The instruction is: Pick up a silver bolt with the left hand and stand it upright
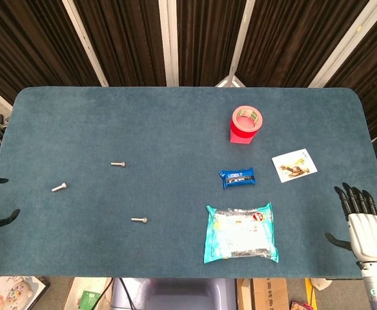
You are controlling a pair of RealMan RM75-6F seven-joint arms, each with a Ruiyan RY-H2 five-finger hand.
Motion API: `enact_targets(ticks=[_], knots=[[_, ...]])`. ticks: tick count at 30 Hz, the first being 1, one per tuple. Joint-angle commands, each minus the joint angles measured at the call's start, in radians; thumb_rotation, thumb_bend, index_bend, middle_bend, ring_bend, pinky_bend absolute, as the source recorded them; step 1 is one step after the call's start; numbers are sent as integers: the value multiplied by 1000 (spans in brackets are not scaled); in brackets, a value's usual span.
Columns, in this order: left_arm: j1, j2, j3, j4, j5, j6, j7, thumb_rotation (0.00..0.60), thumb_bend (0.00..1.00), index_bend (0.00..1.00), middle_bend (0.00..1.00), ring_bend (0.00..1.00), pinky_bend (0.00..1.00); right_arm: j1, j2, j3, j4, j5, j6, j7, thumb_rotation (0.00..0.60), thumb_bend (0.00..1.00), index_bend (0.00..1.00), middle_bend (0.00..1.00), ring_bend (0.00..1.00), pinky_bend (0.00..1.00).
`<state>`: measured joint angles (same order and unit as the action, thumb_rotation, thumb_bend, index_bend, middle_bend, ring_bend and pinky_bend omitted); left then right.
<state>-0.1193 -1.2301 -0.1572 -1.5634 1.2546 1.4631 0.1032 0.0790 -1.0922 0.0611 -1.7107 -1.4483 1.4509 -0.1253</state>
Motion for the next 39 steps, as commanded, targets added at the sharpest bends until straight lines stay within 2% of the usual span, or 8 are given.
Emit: enact_targets(ticks=[1,5,8,14,22,28,34,39], knots=[[-53,-43,-39,55,-78,-71,74,600,275,283,0,0,0,-2,4,2,-3,6,0,7,600,4,72,3,0,0],[-119,-59,-74,81,-166,-170,159,600,275,283,0,0,0,-3,7,10,-4,26,-2,16,600,5,72,3,0,0],[-158,-84,-84,99,-203,-206,229,600,275,287,0,0,0,-2,6,13,-4,35,-6,12,600,4,72,3,0,0],[-191,-181,-94,165,-240,-221,235,600,359,336,0,0,0,-1,0,10,-4,27,-5,-2,600,4,72,3,0,0],[-235,-250,-93,208,-324,-315,264,600,381,359,0,0,0,-3,0,16,-3,41,-5,0,600,4,72,3,0,0],[-256,-299,-93,245,-369,-322,301,600,397,377,0,0,0,-2,-2,19,7,50,-11,6,600,4,72,3,0,0],[-266,-321,-87,275,-373,-322,304,600,459,401,0,0,0,3,-9,21,12,57,-21,-1,600,4,72,3,0,0],[-274,-338,-78,305,-378,-321,325,600,470,409,0,0,0,4,-13,21,12,60,-23,-8,600,4,72,3,0,0]])
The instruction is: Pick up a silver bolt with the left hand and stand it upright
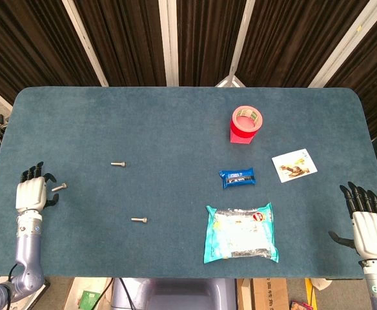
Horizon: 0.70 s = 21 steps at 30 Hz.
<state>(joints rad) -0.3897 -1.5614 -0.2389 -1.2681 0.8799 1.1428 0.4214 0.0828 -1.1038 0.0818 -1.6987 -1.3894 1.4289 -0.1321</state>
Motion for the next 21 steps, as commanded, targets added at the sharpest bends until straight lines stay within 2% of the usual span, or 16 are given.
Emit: enact_targets(ticks=[1,21], knots=[[-5,-9,4,14,-4,-2,8,600,470,412,0,0,0,1,-2,0,1,2,-2,-3,600,4,72,3,0,0],[-13,-53,20,98,15,1,3,600,518,461,0,0,0,11,-28,8,22,40,-27,-26,600,4,72,3,0,0]])
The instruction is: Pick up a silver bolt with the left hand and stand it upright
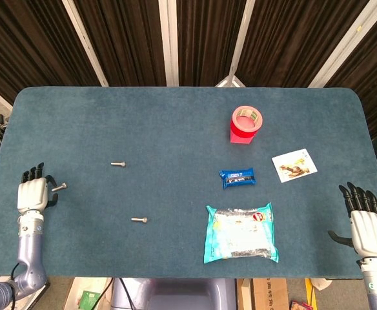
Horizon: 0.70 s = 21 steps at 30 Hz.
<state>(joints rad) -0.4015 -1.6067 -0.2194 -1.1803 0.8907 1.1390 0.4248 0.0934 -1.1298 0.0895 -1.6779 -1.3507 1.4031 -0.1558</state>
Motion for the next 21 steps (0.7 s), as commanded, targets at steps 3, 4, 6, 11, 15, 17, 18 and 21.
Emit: enact_targets(ticks=[3,4,6,11,15,17,18,21], knots=[[-2,-17,2,29,14,9,-6,600,518,460,0,0,0,2,-7,1,2,6,-3,-10,600,4,72,3,0,0],[-2,-20,3,35,17,8,-8,600,518,460,0,0,0,3,-8,2,3,9,-4,-13,600,4,72,3,0,0],[-3,-22,4,40,18,2,-10,600,518,461,0,0,0,3,-11,2,3,11,-5,-16,600,4,72,3,0,0],[-4,-30,4,58,20,-4,-13,600,519,478,0,0,0,4,-15,0,2,13,-8,-22,600,4,72,3,0,0],[-3,-38,5,74,18,-9,-11,600,523,486,0,0,0,5,-14,-1,1,16,-13,-18,600,4,72,3,0,0],[-3,-41,5,80,18,-11,-11,600,523,490,0,0,0,5,-15,0,1,18,-12,-19,600,3,72,3,0,0],[-3,-42,5,82,19,-11,-12,600,524,492,0,0,0,5,-15,0,0,19,-12,-18,600,3,72,3,0,0],[-3,-46,6,90,23,-9,-8,600,525,499,0,0,0,5,-17,1,1,20,-12,-21,600,4,72,3,0,0]])
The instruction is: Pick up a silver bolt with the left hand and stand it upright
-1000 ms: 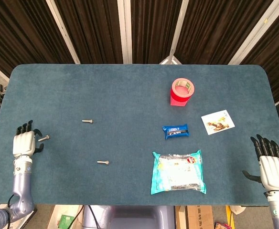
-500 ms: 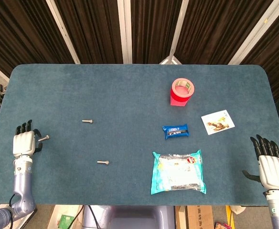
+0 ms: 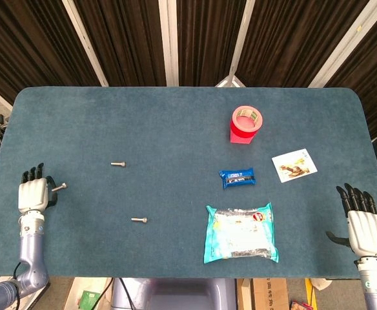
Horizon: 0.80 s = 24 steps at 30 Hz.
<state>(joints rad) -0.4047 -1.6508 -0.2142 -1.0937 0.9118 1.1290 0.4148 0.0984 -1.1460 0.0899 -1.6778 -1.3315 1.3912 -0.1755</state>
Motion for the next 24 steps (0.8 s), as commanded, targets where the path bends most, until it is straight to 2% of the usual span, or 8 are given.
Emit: enact_targets(ticks=[1,24], knots=[[1,-3,0,4,3,2,1,600,525,501,0,0,0,1,-1,0,1,2,-1,-1,600,4,72,3,0,0],[3,-28,-9,35,47,13,-34,600,525,493,0,0,0,2,-10,3,6,8,1,-5,600,4,72,3,0,0]])
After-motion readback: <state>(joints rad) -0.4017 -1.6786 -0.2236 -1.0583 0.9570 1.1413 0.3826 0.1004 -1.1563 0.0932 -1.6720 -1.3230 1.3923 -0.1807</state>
